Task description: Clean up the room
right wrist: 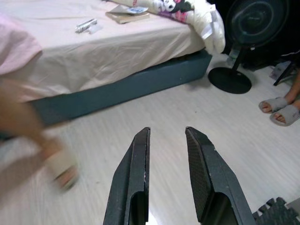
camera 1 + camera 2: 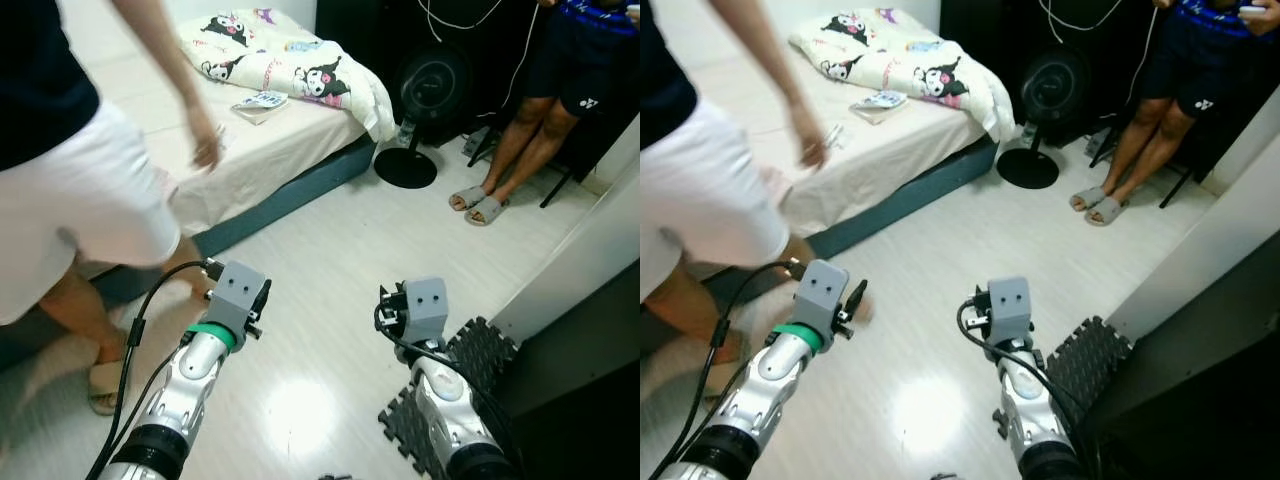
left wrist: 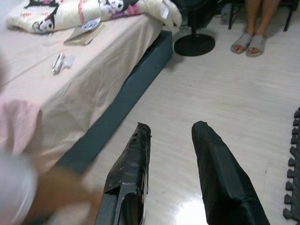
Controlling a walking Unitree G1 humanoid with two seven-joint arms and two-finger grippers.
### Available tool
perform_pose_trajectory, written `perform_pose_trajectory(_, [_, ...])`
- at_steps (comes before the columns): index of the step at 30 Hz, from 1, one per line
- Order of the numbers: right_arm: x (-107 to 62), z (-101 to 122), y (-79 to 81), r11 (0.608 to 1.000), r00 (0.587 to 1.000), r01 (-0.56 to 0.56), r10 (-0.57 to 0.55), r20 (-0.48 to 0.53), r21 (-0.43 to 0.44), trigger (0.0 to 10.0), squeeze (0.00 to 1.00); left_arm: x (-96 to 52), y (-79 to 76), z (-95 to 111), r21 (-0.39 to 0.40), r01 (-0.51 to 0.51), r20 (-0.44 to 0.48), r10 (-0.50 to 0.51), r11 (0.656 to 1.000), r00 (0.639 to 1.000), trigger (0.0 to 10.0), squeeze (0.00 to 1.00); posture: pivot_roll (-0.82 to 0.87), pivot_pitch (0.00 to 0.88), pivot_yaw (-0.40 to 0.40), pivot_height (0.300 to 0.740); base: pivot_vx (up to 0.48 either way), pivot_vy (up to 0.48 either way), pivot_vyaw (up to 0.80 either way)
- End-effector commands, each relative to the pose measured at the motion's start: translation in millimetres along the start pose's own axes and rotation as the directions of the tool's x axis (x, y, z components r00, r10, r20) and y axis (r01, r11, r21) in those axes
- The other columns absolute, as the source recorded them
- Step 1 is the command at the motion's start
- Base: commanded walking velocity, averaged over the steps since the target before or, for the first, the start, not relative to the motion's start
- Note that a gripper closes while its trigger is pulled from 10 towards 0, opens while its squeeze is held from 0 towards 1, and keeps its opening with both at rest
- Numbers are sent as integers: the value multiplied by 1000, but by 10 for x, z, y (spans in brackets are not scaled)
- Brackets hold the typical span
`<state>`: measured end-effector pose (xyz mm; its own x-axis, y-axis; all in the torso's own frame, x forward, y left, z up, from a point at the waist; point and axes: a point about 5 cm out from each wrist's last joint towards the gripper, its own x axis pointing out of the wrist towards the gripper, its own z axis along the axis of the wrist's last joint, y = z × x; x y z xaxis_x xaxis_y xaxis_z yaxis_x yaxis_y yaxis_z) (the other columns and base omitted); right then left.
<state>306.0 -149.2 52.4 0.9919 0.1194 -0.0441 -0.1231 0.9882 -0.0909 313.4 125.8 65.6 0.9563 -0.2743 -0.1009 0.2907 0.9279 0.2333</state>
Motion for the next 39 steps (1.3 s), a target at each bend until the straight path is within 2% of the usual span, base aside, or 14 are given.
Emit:
perform_pose_trajectory(1, [-17,-25,-18,1000,1000,10,-10,-7,2,10000,0,-18,-31,-41,-8,4,-10,-4,1000,1000,10000,0,-27,5,34,740,480,0,0])
perform_pose_trajectory(39, [-44,-50,-39,1000,999,31,-30,-12,8,10000,0,-3,-66,-31,1,17,-2,-17,1000,1000,10000,0,-29,19,42,740,480,0,0])
